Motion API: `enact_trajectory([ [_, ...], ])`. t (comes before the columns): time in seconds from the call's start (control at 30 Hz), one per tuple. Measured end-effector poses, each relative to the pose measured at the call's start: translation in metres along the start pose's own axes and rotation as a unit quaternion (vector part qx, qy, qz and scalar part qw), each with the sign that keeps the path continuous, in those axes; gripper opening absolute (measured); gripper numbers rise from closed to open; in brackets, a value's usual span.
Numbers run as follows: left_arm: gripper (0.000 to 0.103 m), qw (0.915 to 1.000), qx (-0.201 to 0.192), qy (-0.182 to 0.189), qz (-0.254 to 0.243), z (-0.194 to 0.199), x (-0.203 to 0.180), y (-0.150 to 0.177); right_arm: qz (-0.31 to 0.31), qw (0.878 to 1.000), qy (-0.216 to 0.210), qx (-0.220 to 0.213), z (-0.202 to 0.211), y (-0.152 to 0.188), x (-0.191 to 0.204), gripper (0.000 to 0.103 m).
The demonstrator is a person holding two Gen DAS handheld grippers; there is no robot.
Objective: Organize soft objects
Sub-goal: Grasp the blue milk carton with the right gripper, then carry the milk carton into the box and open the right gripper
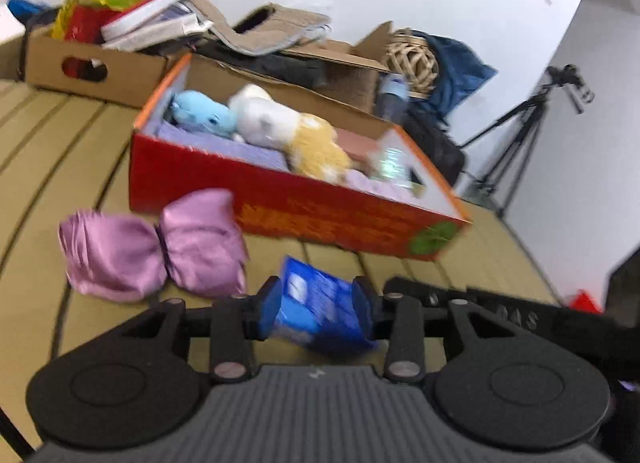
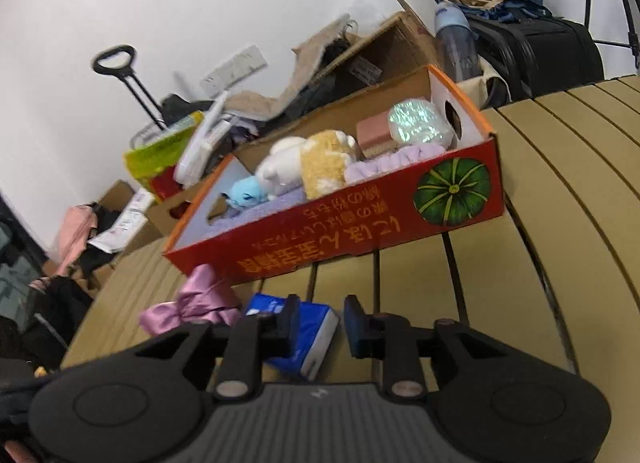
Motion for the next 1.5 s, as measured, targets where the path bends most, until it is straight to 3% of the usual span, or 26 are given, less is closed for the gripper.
enact_trajectory([
  [0.07,0.039,0.9999,0.009,-0.013,0.001,-0.010,0.004,-0.004,-0.018,1.000,0.001,0.005,-0.006,0.004,-0.001,0.032],
  [0.13,0.037,0.9994,0.030,-0.002,0.017,-0.018,0.007,0.001,-0.047,0.999,-0.005,0.014,-0.009,0.012,-0.005,0.037],
  [0.17,0.028,0.9989,0.037,0.006,0.028,-0.020,0.008,0.005,-0.063,0.998,-0.014,0.020,-0.011,0.016,-0.007,0.036],
  [0.23,0.024,0.9979,0.034,0.020,0.051,-0.017,0.011,0.013,-0.076,0.997,-0.018,0.027,-0.012,0.023,-0.010,0.035],
  [0.3,0.020,0.9966,0.036,0.021,0.071,-0.008,0.014,0.019,-0.077,0.997,-0.013,0.020,-0.006,0.025,-0.009,0.022],
  [0.43,0.018,0.9916,0.042,0.042,0.114,0.021,0.010,0.041,-0.064,0.997,-0.020,0.022,0.027,0.036,-0.005,0.019],
  [0.73,0.017,0.9914,0.056,0.026,0.116,0.098,-0.018,0.113,-0.008,0.999,0.002,0.041,0.108,0.108,0.012,0.018],
  [0.87,0.016,0.9934,0.045,0.025,0.102,0.137,-0.035,0.122,-0.008,0.999,-0.004,0.037,0.151,0.128,0.020,0.018],
  [1.23,0.016,0.9969,-0.012,0.037,0.068,0.196,-0.077,0.103,-0.004,0.999,-0.028,-0.018,0.225,0.117,0.042,0.018],
  [1.37,0.016,0.9967,-0.035,0.040,0.062,0.189,-0.087,0.069,-0.002,0.999,-0.034,-0.042,0.225,0.081,0.048,0.018],
  [1.5,0.016,0.9946,-0.059,0.050,0.069,0.160,-0.084,0.008,0.002,0.997,-0.039,-0.062,0.202,0.024,0.055,0.019],
])
Point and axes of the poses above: each gripper's, at about its wrist camera, not at the fingertips, and z roughly against the way its jaws point, x to its left, y to its underside, the point moved 6 cm from there along -z, roughly the way its jaws point, and after that the axes turned 3 degrees about y, right-handed, at the moved point
